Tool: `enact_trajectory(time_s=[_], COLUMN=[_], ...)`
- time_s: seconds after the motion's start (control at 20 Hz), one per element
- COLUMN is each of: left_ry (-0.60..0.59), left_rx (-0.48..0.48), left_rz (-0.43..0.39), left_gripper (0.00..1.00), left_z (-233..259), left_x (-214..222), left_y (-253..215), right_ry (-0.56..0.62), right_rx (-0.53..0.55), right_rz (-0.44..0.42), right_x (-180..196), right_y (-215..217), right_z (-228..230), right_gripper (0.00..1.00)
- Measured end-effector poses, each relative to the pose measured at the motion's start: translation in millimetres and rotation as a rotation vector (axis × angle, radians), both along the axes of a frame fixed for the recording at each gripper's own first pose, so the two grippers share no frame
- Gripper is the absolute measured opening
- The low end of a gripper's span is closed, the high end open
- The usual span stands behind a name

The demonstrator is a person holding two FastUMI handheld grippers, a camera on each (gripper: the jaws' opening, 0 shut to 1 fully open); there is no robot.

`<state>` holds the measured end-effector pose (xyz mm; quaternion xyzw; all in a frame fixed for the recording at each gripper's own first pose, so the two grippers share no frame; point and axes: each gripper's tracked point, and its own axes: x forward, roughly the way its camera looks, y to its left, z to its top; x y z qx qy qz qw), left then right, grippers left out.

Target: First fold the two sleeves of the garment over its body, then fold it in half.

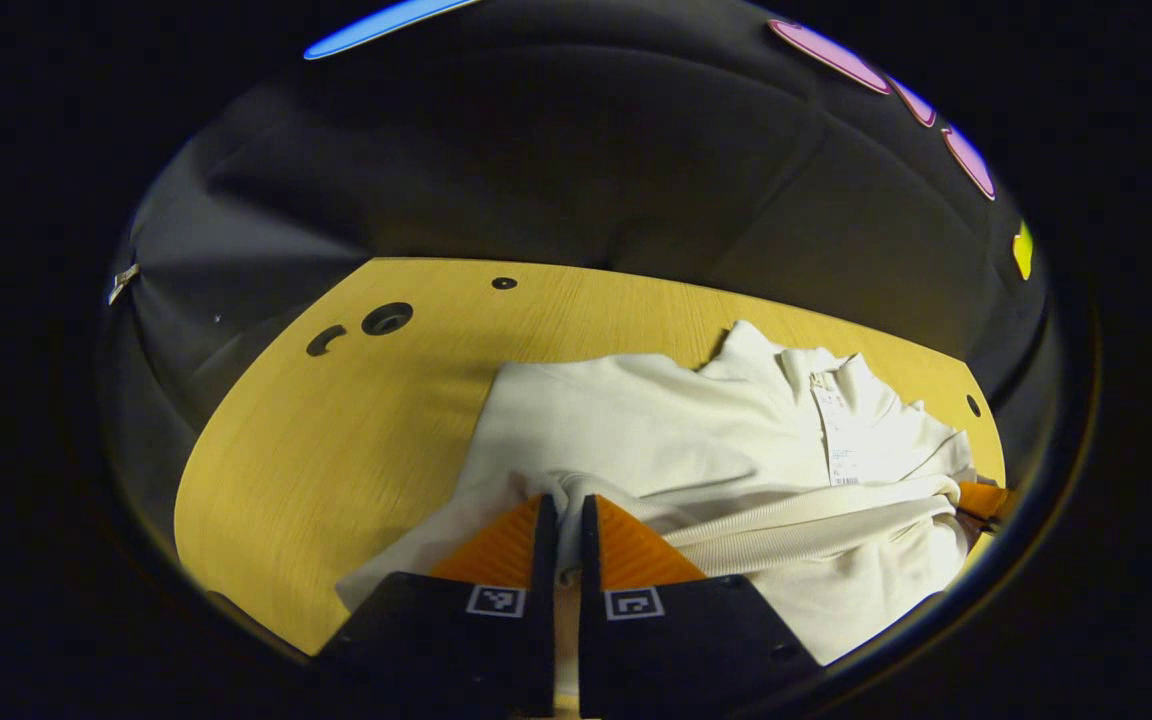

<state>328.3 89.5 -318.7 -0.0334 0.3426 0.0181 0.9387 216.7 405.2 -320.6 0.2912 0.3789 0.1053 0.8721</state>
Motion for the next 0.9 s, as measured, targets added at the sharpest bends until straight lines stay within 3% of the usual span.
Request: enact_trajectory(time_s=[0.05, 0.2, 0.25, 0.3, 0.4, 0.5, 0.65, 0.9], left_ry=[0.006, 0.010, 0.009, 0.007, -0.011, -0.048, -0.129, -0.208], left_rx=[0.011, 0.015, 0.013, 0.008, -0.004, 0.005, 0.038, 0.039], left_rz=[-0.002, -0.003, -0.002, 0.001, 0.004, -0.016, -0.064, -0.137], left_gripper=[0.17, 0.30, 0.32, 0.46, 0.52, 0.61, 0.66, 0.63], left_z=[0.0, 4.3, 8.0, 12.4, 29.3, 51.3, 84.8, 126.5], left_x=[-1.0, -3.9, -6.2, -8.2, -17.3, -29.1, -50.3, -105.0], left_y=[2.9, 3.9, 4.6, 6.9, 8.0, 9.6, 8.3, -3.5], right_ry=[-0.002, -0.026, -0.029, -0.029, -0.024, -0.038, -0.067, -0.126], right_rx=[0.005, -0.005, -0.020, -0.040, -0.048, -0.041, -0.038, -0.034], right_rz=[-0.004, -0.009, -0.013, -0.020, -0.025, -0.025, -0.018, 0.022], right_x=[0.2, -4.0, -7.0, -10.9, -19.9, -29.4, -45.5, -84.9], right_y=[-0.5, -6.1, -10.5, -17.5, -26.5, -35.8, -45.4, -50.9], right_z=[3.6, 19.2, 22.7, 26.9, 37.6, 55.6, 81.6, 124.3], right_gripper=[0.20, 0.32, 0.41, 0.67, 0.76, 0.81, 0.81, 0.80])
